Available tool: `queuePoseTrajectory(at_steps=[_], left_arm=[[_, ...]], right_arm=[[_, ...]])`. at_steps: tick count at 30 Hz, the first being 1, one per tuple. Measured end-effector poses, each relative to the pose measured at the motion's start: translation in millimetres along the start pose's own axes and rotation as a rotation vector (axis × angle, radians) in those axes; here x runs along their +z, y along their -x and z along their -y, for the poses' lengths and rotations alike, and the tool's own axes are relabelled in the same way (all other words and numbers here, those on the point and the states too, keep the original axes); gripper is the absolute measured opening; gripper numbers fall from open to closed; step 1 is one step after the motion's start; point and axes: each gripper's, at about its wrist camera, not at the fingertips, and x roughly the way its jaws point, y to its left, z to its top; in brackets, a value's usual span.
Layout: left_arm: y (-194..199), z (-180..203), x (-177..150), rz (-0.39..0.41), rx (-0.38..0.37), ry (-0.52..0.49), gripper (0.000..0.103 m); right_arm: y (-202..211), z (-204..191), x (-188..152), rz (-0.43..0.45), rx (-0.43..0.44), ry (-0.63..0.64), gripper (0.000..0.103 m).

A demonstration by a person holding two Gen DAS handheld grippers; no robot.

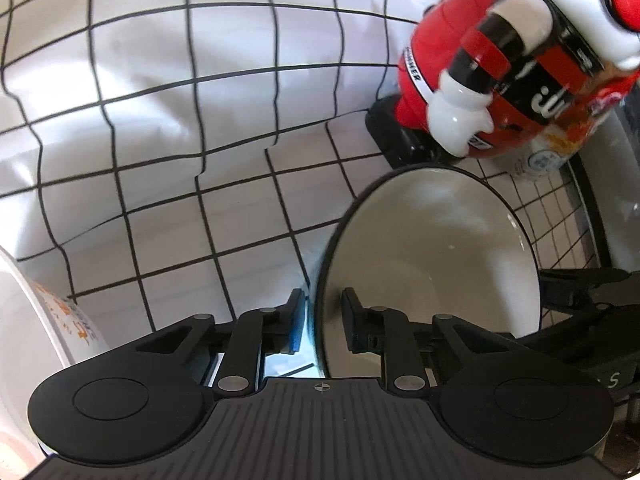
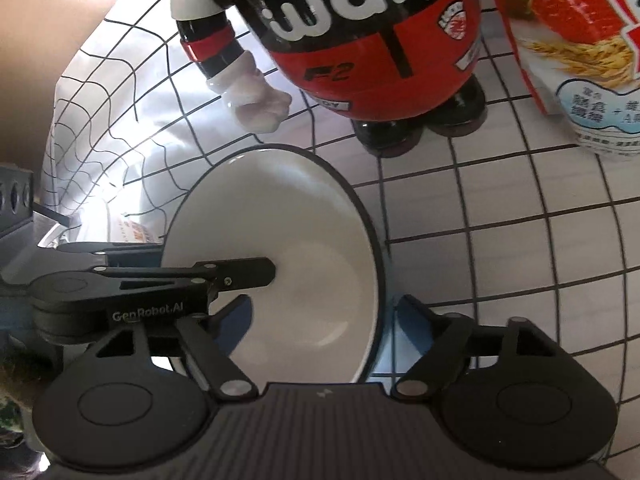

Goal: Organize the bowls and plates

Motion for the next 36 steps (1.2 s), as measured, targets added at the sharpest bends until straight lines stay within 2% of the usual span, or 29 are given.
queuePoseTrajectory(at_steps=[4, 10, 12, 14, 17, 18, 20, 21, 25, 31, 36], left_arm=[[1.0, -5.4, -0.3, 0.007, -0.027, -0.001, 0.023], [0.8, -2.1, 2.5, 0.004, -0.015, 0.010, 0.023], [1.6, 0.4, 1.2, 0.008, -0.002, -0.003, 0.023], [1.6, 1.3, 0.8, 0.002, 0.004, 0.007, 0.022], [0.2, 6.1, 0.7, -0.011, 0.013, 0.009, 0.022], [-0.4, 7.7, 0.9, -0.010, 0.017, 0.004, 0.022], [-2.1, 8.1, 1.9, -0.016, 0.017, 0.006, 0.022], [-2.5, 7.8, 2.6, -0.019, 0.015, 0.010, 0.022], [-5.1, 9.1, 3.4, -0.023, 0.013, 0.012, 0.022], [-3.6, 7.7, -0.2, -0.015, 0.009, 0.009, 0.023], [-1.0, 5.2, -7.3, 0.009, 0.015, 0.058, 0.021]], right_arm=[[-4.3, -3.3, 1.3, -0.021, 0.026, 0.029, 0.098], [-9.0, -18.5, -1.2, -0.057, -0.020, 0.157, 0.096], [-8.8, -23.5, -3.4, -0.049, -0.060, 0.154, 0.090], [-6.5, -27.7, -5.4, -0.033, -0.124, 0.156, 0.074], [0.3, -32.0, -9.7, 0.010, -0.215, 0.196, 0.067], [2.5, -31.4, -11.4, 0.014, -0.223, 0.196, 0.066], [4.7, -28.9, -12.6, 0.002, -0.209, 0.174, 0.053], [5.9, -26.0, -13.1, -0.008, -0.198, 0.161, 0.051], [8.3, -16.5, -15.2, -0.016, -0.185, 0.132, 0.031], [11.3, -6.9, -12.6, -0.013, -0.157, 0.094, 0.020], [8.6, -14.3, -15.6, 0.022, -0.182, 0.086, 0.019]])
